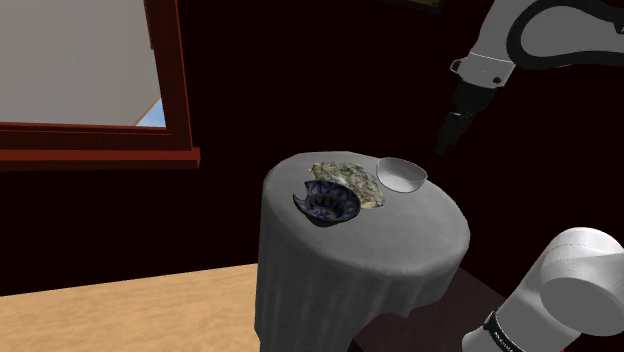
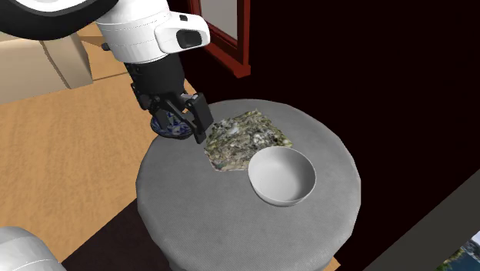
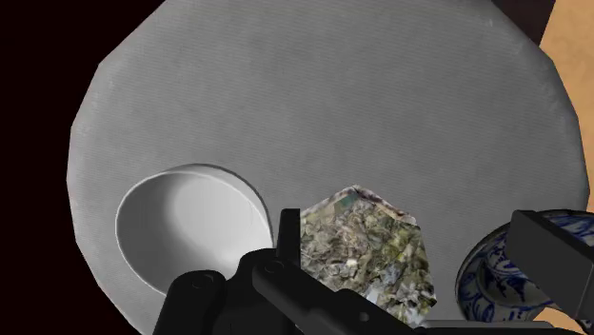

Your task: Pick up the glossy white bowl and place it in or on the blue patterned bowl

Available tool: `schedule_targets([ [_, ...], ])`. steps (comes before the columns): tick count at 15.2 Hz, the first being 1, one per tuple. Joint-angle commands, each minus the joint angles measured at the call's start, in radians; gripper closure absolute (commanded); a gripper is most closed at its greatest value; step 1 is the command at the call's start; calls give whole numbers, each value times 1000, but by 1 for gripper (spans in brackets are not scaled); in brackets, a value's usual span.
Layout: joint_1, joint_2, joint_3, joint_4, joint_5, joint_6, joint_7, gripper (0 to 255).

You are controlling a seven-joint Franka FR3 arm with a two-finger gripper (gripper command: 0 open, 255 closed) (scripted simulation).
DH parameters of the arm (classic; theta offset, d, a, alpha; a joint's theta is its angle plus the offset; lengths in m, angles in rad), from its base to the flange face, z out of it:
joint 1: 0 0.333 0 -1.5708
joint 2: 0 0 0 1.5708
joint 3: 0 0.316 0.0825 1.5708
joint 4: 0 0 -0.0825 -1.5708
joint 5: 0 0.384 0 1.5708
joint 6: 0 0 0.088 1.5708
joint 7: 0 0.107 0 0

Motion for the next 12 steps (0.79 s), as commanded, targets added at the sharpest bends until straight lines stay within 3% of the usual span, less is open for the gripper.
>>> schedule_targets([
  [1,0,0,0,0,0,0,0,0],
  [12,4,341,-105,5,-71,315,-146,0],
])
